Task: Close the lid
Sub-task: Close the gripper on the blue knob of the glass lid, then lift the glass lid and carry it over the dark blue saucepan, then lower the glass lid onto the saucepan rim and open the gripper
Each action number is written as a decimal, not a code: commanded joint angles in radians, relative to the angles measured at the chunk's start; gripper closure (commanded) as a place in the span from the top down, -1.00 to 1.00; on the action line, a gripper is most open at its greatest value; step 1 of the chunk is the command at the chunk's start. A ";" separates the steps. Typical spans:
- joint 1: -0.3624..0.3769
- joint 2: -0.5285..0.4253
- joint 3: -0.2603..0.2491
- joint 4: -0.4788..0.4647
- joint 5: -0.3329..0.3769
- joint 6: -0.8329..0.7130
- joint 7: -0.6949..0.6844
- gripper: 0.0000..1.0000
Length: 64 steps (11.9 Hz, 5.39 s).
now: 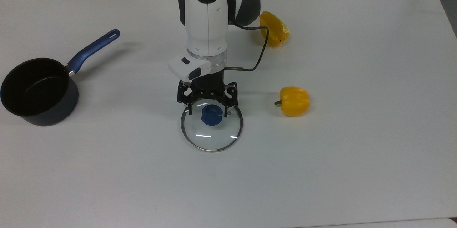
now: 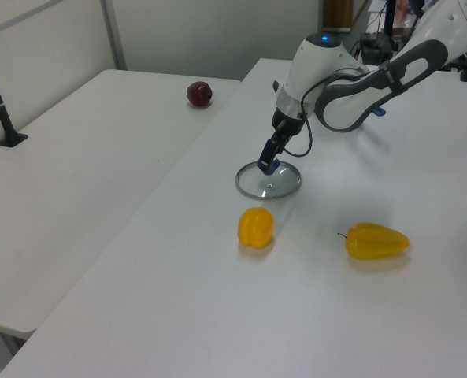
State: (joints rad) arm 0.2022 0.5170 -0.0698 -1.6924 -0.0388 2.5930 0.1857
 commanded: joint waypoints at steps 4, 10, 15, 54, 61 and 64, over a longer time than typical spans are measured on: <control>0.013 0.000 -0.007 -0.009 -0.043 0.018 0.021 0.38; 0.013 -0.009 -0.007 -0.013 -0.043 0.010 0.023 -0.02; 0.003 -0.122 -0.021 -0.003 -0.036 -0.107 0.100 -0.08; -0.478 0.003 -0.151 0.224 0.269 -0.194 -0.483 -0.03; -0.480 0.017 -0.151 0.211 0.270 -0.140 -0.483 -0.03; -0.478 0.014 -0.151 0.208 0.269 -0.143 -0.483 0.00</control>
State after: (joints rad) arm -0.2707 0.5349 -0.2289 -1.4787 0.2061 2.4296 -0.2695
